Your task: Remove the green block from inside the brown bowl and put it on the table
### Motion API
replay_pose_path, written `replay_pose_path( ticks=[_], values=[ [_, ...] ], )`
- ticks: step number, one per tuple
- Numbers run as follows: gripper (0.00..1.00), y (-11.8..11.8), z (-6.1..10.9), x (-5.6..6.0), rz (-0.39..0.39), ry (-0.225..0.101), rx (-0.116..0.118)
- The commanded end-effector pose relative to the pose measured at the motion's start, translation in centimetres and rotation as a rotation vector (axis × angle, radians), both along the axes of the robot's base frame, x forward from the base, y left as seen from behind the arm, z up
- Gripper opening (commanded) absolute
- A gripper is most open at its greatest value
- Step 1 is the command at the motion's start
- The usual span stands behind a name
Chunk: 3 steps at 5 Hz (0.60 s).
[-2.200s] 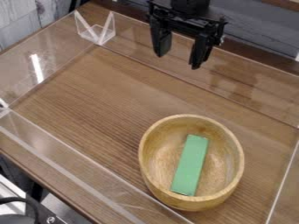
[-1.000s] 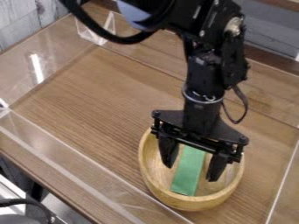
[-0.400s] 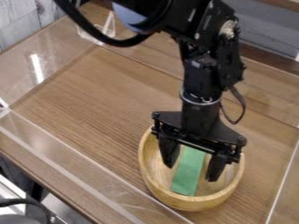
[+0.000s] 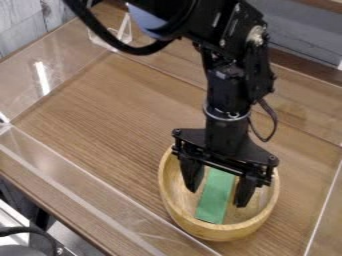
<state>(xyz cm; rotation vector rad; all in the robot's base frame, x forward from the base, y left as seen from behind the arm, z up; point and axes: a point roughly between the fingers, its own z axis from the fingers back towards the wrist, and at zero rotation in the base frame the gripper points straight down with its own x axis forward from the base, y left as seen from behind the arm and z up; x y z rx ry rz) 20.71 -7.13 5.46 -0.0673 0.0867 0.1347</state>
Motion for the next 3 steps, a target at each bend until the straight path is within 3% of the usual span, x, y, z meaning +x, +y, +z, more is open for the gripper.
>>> replay_pose_path(
  ticks=[1,3],
  values=[
    [1.00,0.05,0.57,0.64,0.005,-0.027,-0.014],
    [1.00,0.18,0.41,0.84,0.002,-0.021,-0.020]
  ],
)
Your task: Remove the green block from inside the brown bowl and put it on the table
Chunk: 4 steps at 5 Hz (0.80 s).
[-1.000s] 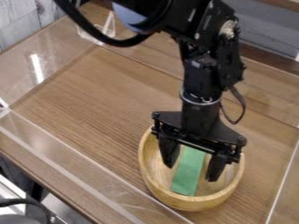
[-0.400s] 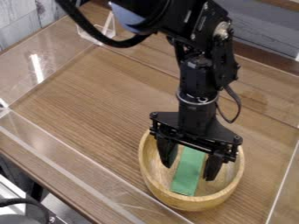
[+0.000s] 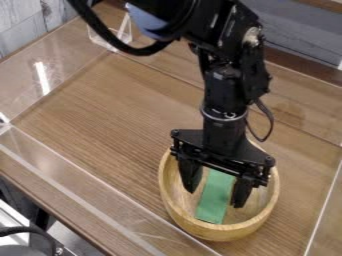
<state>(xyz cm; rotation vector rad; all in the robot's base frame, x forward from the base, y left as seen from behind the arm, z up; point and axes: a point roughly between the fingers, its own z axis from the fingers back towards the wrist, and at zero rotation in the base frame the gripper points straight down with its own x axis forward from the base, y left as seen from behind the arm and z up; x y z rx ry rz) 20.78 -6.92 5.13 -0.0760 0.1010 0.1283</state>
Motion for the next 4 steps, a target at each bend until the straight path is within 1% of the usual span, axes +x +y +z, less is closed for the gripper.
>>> replay_pose_path(
  ticks=[1,4],
  values=[
    [1.00,0.02,0.72,0.86,0.007,-0.033,-0.013],
    [1.00,0.08,0.61,1.11,-0.001,-0.028,-0.020]
  ],
)
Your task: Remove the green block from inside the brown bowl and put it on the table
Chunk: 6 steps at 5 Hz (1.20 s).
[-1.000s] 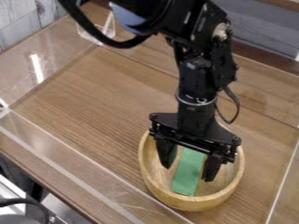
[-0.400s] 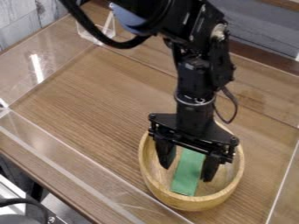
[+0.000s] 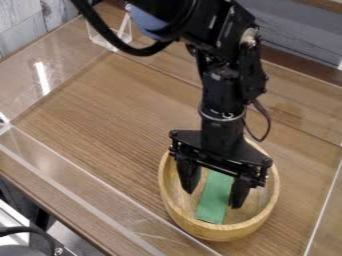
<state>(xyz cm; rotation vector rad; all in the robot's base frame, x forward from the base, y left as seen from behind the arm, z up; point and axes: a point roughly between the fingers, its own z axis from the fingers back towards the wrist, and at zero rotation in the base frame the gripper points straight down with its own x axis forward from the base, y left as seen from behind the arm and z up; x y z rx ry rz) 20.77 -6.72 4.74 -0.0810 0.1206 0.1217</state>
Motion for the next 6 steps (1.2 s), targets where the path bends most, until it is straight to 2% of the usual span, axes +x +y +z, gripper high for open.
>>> replay_pose_path(
  ticks=[1,2,5,6],
  values=[
    [1.00,-0.1,1.0,1.2,0.004,-0.047,-0.016],
    [1.00,-0.1,0.9,1.2,0.000,-0.046,-0.018],
    [1.00,-0.3,-1.3,1.3,0.007,-0.056,-0.016],
    [0.00,-0.3,-1.3,1.3,0.009,-0.059,-0.017]
  ],
)
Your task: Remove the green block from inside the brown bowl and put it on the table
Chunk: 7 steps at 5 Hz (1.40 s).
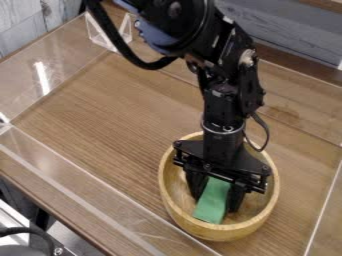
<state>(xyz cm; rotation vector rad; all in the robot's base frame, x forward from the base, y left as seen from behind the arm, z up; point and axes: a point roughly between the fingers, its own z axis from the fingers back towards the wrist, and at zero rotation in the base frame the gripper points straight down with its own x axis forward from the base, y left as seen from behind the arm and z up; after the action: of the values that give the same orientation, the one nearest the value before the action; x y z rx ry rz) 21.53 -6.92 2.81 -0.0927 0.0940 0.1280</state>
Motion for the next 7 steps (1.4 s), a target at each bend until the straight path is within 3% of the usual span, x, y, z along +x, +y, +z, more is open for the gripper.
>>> replay_pose_path(
  ticks=[1,5,6,7],
  values=[
    [0.00,0.0,1.2,0.3,-0.003,-0.025,-0.007],
    [0.00,0.3,4.1,-0.3,-0.014,-0.004,-0.010],
    [0.00,0.6,5.7,-0.3,-0.015,-0.005,-0.015],
    [0.00,1.2,10.4,-0.1,0.001,-0.033,-0.016]
  ],
)
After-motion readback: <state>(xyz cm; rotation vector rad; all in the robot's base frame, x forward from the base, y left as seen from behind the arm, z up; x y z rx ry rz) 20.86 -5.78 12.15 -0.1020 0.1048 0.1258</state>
